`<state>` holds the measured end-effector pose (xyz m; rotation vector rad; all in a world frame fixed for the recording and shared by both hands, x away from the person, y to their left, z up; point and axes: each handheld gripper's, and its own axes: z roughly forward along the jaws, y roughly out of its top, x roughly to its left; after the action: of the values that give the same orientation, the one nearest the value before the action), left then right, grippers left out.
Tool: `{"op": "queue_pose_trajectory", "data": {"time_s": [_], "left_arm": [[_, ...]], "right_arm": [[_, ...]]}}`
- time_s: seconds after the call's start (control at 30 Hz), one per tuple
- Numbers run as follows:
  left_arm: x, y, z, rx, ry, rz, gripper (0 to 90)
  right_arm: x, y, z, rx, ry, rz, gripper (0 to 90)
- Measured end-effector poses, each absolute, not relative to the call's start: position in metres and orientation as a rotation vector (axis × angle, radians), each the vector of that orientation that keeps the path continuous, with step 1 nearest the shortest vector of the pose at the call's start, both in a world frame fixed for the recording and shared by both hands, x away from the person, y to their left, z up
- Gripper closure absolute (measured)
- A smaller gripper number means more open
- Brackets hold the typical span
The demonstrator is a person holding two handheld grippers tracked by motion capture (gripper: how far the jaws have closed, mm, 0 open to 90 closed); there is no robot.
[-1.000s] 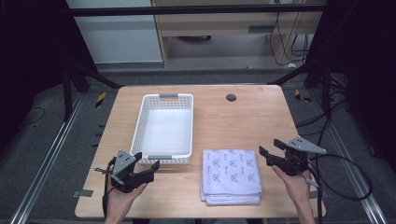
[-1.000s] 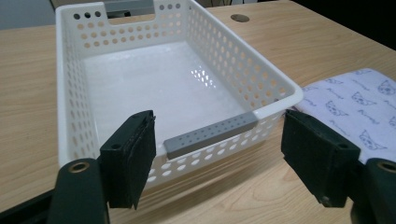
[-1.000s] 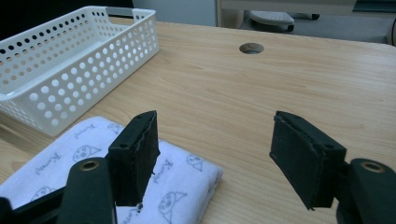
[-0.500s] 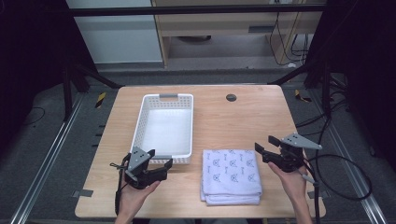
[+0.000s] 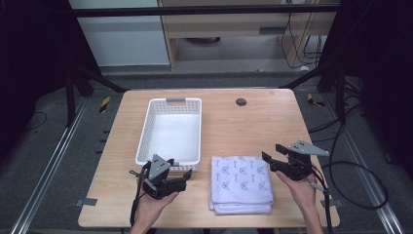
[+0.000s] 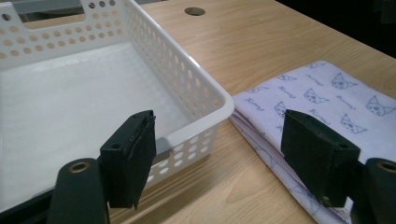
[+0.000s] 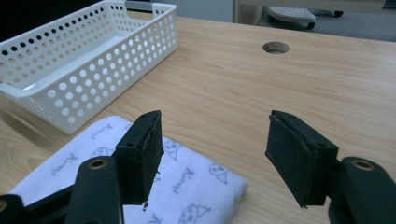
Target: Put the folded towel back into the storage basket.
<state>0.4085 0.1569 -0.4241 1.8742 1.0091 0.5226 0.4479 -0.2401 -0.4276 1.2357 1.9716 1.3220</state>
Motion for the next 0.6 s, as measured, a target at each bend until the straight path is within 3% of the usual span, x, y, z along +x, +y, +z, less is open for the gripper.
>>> {"op": "queue_pose_trajectory", "data": {"time_s": [0.6], "left_arm": [[0.404, 0.129, -0.445, 1.97, 0.968, 0.474, 26.3]], "right_arm": [[0.451, -0.24, -0.446, 1.27, 2.037, 1.265, 36.6]]}}
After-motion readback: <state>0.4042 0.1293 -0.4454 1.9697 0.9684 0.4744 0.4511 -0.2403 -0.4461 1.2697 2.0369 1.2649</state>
